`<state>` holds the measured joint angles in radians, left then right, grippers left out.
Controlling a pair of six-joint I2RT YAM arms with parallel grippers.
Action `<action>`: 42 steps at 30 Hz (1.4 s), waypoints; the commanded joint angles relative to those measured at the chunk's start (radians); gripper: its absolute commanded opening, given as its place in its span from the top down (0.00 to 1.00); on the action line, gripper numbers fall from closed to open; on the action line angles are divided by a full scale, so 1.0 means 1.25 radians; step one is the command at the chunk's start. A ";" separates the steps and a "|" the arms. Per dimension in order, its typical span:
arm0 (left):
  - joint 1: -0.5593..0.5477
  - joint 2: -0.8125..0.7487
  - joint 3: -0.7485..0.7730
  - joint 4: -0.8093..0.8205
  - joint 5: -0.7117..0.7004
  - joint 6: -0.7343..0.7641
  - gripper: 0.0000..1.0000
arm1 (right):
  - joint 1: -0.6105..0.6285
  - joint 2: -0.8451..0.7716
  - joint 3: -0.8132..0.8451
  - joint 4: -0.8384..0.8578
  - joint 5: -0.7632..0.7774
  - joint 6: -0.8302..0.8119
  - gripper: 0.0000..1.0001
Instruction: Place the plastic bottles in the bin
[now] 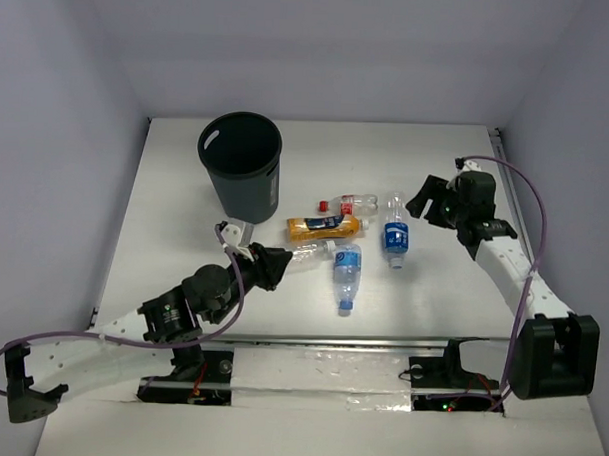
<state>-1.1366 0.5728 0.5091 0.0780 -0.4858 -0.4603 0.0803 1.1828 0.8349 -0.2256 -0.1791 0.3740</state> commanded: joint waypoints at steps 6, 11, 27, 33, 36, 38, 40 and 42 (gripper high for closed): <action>0.002 0.051 -0.010 0.104 0.072 0.017 0.94 | 0.007 0.157 0.164 -0.083 0.057 -0.064 0.12; 0.002 0.078 -0.024 0.127 0.094 0.016 0.65 | 0.007 0.287 0.255 -0.141 0.016 -0.107 0.09; 0.002 0.201 -0.049 0.210 0.216 0.018 0.43 | 0.033 0.486 0.401 -0.238 -0.009 -0.141 0.09; 0.002 0.235 -0.055 0.238 0.243 0.018 0.43 | 0.040 0.532 0.438 -0.267 0.006 -0.142 0.14; 0.002 0.258 -0.046 0.237 0.248 0.026 0.42 | 0.040 0.535 0.426 -0.271 0.036 -0.142 0.16; 0.002 0.271 -0.044 0.239 0.252 0.028 0.41 | 0.040 0.539 0.418 -0.275 0.052 -0.141 0.17; 0.002 0.277 -0.043 0.244 0.257 0.032 0.41 | 0.040 0.545 0.423 -0.285 0.060 -0.143 0.17; 0.002 0.278 -0.040 0.244 0.257 0.036 0.41 | 0.040 0.551 0.430 -0.293 0.061 -0.143 0.17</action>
<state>-1.1366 0.9226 0.4492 0.3191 -0.1818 -0.4362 0.1246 1.8645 1.3449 -0.5613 -0.1352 0.2089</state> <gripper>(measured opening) 0.586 0.830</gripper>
